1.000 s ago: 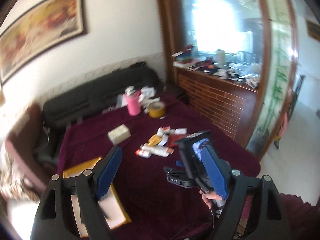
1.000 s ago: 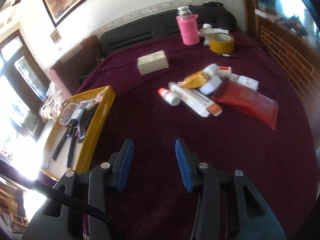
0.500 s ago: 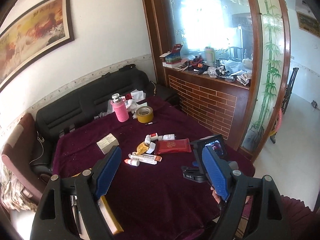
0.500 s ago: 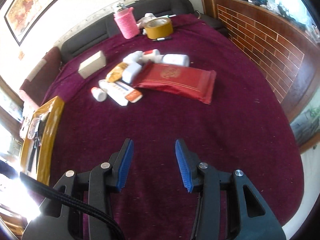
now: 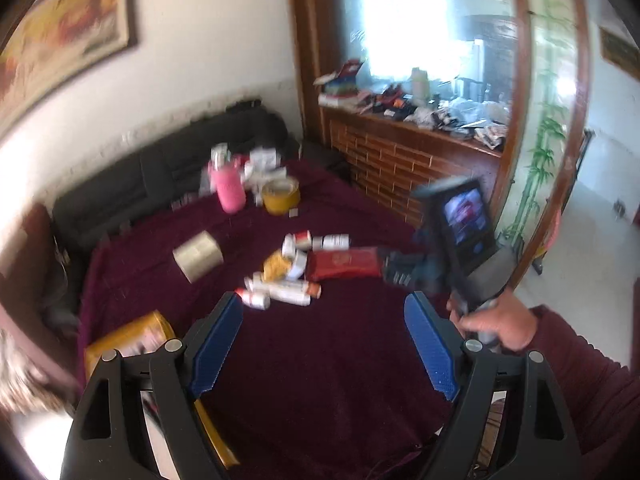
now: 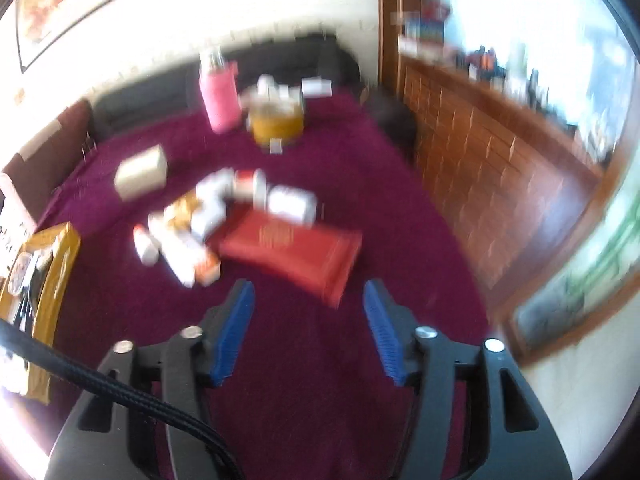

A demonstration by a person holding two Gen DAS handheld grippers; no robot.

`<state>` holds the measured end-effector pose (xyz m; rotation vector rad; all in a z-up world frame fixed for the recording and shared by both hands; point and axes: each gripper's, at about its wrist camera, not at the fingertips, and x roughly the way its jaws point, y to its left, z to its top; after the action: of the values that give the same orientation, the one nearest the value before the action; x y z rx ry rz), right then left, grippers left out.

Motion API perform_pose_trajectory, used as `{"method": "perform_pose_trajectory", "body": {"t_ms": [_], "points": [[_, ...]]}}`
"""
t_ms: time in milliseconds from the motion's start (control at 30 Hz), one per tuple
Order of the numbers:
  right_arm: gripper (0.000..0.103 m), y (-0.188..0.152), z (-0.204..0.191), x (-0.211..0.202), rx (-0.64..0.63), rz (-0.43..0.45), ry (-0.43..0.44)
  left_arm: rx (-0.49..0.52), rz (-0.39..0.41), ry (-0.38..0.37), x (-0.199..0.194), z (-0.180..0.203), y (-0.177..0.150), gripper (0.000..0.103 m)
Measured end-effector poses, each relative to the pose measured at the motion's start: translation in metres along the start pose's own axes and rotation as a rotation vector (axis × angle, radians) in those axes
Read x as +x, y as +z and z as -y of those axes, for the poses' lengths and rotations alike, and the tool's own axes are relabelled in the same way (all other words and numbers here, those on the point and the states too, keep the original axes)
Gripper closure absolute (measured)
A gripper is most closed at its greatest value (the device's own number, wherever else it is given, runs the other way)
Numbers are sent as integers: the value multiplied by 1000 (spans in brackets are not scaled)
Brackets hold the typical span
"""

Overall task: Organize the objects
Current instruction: 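Move both tools back over the remaining items on the table, then grasp the white bottle with orange cap with the left gripper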

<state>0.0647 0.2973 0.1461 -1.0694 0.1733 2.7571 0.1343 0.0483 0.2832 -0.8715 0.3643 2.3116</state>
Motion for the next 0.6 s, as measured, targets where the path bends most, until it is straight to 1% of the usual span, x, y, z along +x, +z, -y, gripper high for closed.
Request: {"method": "perform_pose_trajectory", "body": {"t_ms": [33,67,100,133,167,200,233,300,367,467,600], "points": [[23,4,2,0,-3,50,18,-64,-46,-15,21,-17,-11,25],[22,9,5,2,12,92,40,-116,-76,-22,36,-31,-22,25],[22,14,7,8,32,96,42,-177,-103,-13,50,-47,-35,25],[22,19,8,16,41,73,49,-242,-122,12,64,-64,-50,25],[22,24,7,25,47,46,88,-290,-131,39,73,-77,-63,25],[22,27,3,32,49,29,128,-330,-134,71,78,-89,-75,25],[22,30,-2,40,42,8,148,-378,-134,121,82,-102,-90,25],[22,36,-14,58,16,-55,179,-442,-128,179,84,-119,-111,25],[22,42,-24,70,14,-83,232,-490,-125,202,82,-130,-127,25],[22,43,-40,89,37,-125,330,-559,-137,193,78,-143,-146,25],[22,36,-67,119,67,-203,452,-577,-127,196,79,-149,-153,25]]}}
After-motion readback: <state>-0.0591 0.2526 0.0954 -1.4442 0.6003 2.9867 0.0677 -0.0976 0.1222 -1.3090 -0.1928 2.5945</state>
